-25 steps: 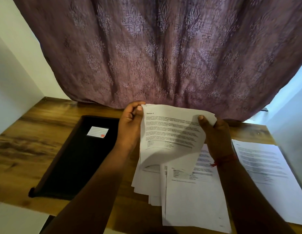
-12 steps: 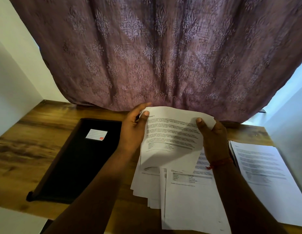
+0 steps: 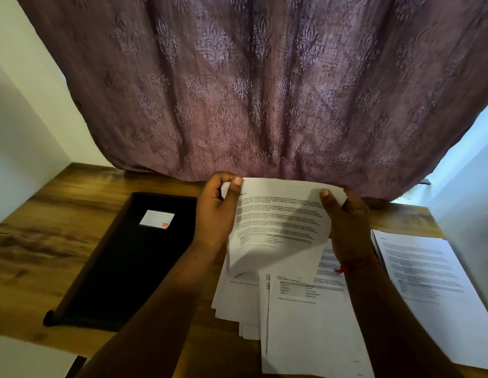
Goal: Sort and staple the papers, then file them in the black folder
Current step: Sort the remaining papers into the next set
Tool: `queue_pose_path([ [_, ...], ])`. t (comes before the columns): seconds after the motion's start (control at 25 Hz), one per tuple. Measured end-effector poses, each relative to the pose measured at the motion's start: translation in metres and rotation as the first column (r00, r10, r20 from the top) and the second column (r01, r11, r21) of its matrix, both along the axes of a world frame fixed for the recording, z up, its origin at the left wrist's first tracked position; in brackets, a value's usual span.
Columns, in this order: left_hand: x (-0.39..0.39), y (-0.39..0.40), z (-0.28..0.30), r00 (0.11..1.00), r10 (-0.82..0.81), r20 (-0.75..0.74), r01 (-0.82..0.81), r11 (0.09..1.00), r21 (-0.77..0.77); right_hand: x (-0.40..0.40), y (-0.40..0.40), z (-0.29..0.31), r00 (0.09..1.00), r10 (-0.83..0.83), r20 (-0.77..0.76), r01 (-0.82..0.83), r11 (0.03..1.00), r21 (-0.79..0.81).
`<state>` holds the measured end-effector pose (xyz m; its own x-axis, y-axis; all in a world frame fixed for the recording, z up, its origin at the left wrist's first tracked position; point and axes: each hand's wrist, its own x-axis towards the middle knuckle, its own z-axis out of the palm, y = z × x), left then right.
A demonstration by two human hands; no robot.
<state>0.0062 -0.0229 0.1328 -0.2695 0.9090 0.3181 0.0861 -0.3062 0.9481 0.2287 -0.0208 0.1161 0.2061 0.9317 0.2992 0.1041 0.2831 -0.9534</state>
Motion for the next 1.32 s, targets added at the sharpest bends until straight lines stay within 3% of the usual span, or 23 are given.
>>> queue_pose_path([
  [0.32,0.007,0.005,0.000,0.985,0.051,0.167,-0.042,0.998,-0.057,-0.003,-0.001,0.000,1.000,0.001,-0.027,-0.001,1.000,0.010],
  [0.4,0.008,0.008,-0.001,0.989,0.047,0.137,-0.040,0.998,-0.053,-0.003,-0.001,-0.003,0.997,0.010,-0.074,-0.012,1.000,-0.020],
  [0.56,0.005,0.003,-0.022,0.994,-0.069,0.081,0.082,0.984,-0.160,-0.007,-0.001,-0.016,0.988,0.032,-0.148,-0.054,0.988,-0.147],
  [0.68,0.009,-0.003,-0.031,0.951,-0.170,0.259,0.234,0.941,-0.243,-0.012,0.000,-0.020,0.987,-0.003,-0.160,-0.030,0.978,-0.208],
  [0.76,0.009,-0.002,-0.032,0.939,-0.164,0.303,0.242,0.939,-0.243,-0.013,-0.001,-0.016,0.984,-0.013,-0.180,-0.021,0.982,-0.186],
  [0.88,0.006,-0.001,-0.040,0.934,-0.150,0.325,0.244,0.931,-0.272,-0.021,-0.008,-0.023,0.979,-0.011,-0.203,-0.021,0.987,-0.156],
  [1.16,0.010,-0.006,-0.053,0.950,-0.110,0.294,0.205,0.925,-0.318,-0.034,-0.018,-0.054,0.969,-0.082,-0.234,0.017,0.964,-0.266],
  [1.32,0.006,0.000,-0.062,0.940,-0.123,0.319,0.228,0.921,-0.316,-0.038,-0.016,-0.052,0.971,-0.061,-0.233,0.006,0.974,-0.229],
])
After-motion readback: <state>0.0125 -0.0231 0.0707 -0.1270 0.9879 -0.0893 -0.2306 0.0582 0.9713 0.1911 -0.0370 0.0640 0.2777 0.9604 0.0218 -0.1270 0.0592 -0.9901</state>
